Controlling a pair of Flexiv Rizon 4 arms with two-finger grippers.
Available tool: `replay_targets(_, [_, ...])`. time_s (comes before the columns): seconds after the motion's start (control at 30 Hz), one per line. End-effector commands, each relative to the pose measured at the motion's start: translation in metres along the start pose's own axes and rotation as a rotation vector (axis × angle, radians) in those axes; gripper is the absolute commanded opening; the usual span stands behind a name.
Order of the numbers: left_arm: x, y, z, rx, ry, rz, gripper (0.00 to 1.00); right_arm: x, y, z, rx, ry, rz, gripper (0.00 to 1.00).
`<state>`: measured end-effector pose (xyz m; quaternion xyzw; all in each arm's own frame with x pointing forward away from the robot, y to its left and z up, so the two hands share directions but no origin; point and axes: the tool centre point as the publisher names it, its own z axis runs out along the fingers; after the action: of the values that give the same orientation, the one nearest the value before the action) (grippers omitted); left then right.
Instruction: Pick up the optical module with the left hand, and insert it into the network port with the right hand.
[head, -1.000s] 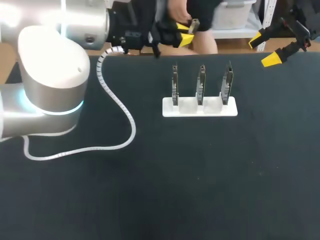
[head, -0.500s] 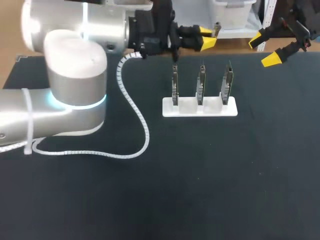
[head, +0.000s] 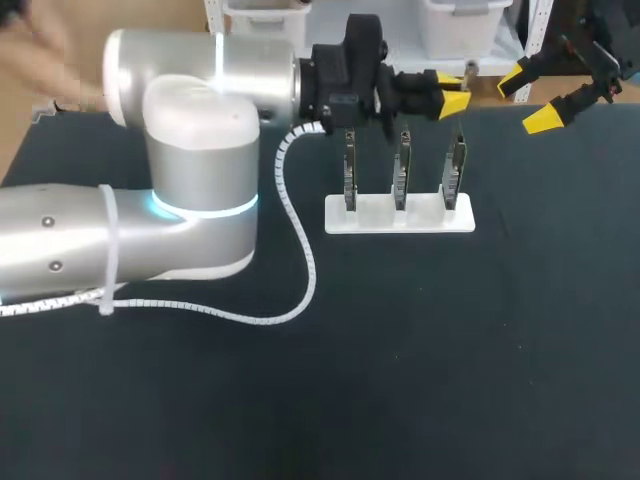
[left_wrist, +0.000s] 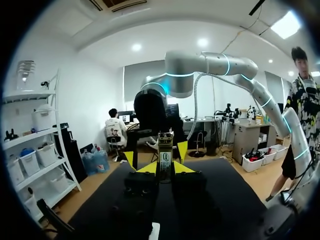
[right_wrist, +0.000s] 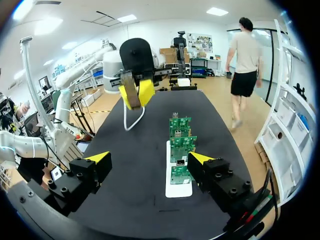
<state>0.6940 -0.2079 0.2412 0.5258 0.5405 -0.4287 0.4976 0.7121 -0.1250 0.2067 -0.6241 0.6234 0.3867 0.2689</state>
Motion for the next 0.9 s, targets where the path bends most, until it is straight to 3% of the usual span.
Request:
replay_targets(0.03, [0.009, -0.006, 0.0, -0.023, -0.011, -0.016, 0.0, 0.0, 0.002, 0.001, 0.005, 0.0, -0.002, 1.0])
replay_targets(0.13, [0.014, -0.008, 0.002, -0.016, -0.029, -0.032, 0.0, 0.0, 0.002, 0.001, 0.005, 0.0, -0.002, 1.0])
replay_targets(0.23, [0.018, -0.006, 0.003, -0.009, -0.101, -0.059, 0.0, 0.0, 0.002, 0.001, 0.005, 0.0, -0.002, 1.0])
replay_targets(0.9, [0.017, 0.005, 0.035, 0.078, -0.081, -0.04, 0.0, 0.0, 0.002, 0.001, 0.005, 0.0, -0.002, 1.0])
